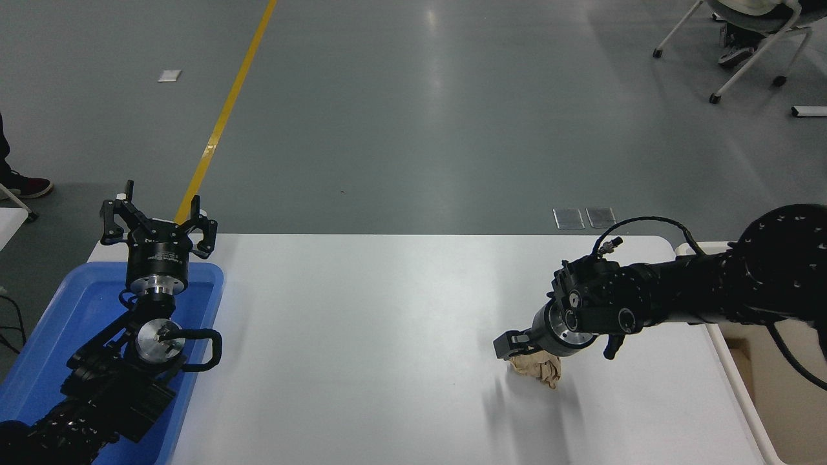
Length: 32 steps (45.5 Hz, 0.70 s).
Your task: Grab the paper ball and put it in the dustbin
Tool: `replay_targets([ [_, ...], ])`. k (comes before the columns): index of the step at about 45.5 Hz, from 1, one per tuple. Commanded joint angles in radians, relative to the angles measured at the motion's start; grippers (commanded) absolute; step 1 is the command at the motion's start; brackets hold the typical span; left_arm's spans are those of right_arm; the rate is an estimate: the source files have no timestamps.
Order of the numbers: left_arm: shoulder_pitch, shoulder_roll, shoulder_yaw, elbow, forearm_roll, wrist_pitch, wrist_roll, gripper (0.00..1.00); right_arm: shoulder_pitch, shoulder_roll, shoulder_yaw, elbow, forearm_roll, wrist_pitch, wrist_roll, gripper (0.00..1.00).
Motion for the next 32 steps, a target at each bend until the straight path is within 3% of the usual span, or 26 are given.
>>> replay_targets([
  [1, 0.000, 0.000, 0.000, 0.001, 0.000, 0.000, 0.000, 0.99, -0.021, 0.002, -0.007, -0.005, -0.021, -0.045, -0.002, 0.72],
  [4, 0.000, 0.000, 0.000, 0.001, 0.000, -0.001, 0.002, 0.99, -0.021, 0.003, -0.018, -0.005, -0.021, -0.060, -0.003, 0.56],
  [9, 0.000, 0.000, 0.000, -0.001, 0.000, 0.000, 0.002, 0.99, -0.015, 0.002, -0.027, -0.005, -0.010, -0.082, -0.006, 0.45],
  [10, 0.000, 0.000, 0.000, 0.001, 0.000, 0.000, 0.002, 0.99, -0.010, -0.001, -0.030, -0.004, -0.010, -0.074, -0.005, 0.07],
  [11, 0.000, 0.000, 0.000, 0.001, 0.000, 0.000, 0.002, 0.99, -0.010, -0.001, -0.032, -0.003, -0.010, -0.073, -0.003, 0.00],
  [21, 0.000, 0.000, 0.000, 0.001, 0.000, 0.000, 0.002, 0.99, 0.034, -0.024, -0.051, 0.015, 0.044, -0.074, -0.011, 0.00],
  [32, 0.000, 0.000, 0.000, 0.001, 0.000, 0.000, 0.002, 0.99, 0.264, -0.170, -0.162, 0.235, 0.048, -0.071, -0.011, 0.00],
])
